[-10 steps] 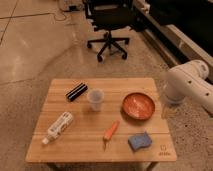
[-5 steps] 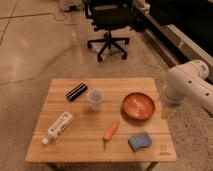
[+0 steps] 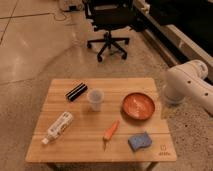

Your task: Drag the pepper across the table

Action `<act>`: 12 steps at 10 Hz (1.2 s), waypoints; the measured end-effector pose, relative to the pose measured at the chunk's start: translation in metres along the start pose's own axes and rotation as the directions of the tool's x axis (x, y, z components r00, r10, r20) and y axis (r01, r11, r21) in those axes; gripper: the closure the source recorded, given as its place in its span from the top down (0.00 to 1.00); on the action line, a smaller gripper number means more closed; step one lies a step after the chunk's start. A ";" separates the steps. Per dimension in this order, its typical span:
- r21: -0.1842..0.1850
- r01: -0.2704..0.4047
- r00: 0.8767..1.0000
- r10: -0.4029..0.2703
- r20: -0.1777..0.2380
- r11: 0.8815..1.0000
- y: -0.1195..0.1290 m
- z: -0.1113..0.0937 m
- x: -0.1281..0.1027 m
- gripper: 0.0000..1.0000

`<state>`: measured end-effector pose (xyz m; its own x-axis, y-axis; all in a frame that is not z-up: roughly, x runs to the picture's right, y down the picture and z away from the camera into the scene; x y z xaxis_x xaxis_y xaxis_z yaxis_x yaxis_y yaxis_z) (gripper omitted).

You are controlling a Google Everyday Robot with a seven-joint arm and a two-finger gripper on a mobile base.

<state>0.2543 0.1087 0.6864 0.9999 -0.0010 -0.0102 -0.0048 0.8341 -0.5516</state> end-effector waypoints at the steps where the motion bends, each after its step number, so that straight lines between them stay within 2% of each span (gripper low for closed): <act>1: -0.005 0.017 1.000 -0.017 0.007 1.000 0.000 0.001 -0.016 0.65; 2: -0.009 0.030 0.999 -0.030 0.013 1.000 0.001 0.002 -0.027 0.65; 6: -0.022 0.074 0.997 -0.073 0.027 0.997 0.003 0.006 -0.043 0.65; 7: -0.028 0.091 0.996 -0.090 0.030 0.995 0.005 0.008 -0.052 0.65; 8: -0.032 0.116 0.993 -0.114 0.039 0.993 0.005 0.010 -0.074 0.65; 10: -0.040 0.156 0.987 -0.153 0.052 0.987 0.006 0.015 -0.102 0.65; 12: -0.045 0.195 0.979 -0.193 0.059 0.980 0.008 0.021 -0.112 0.65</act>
<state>0.1426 0.1268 0.7006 0.9809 -0.1290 0.1459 0.1904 0.7923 -0.5796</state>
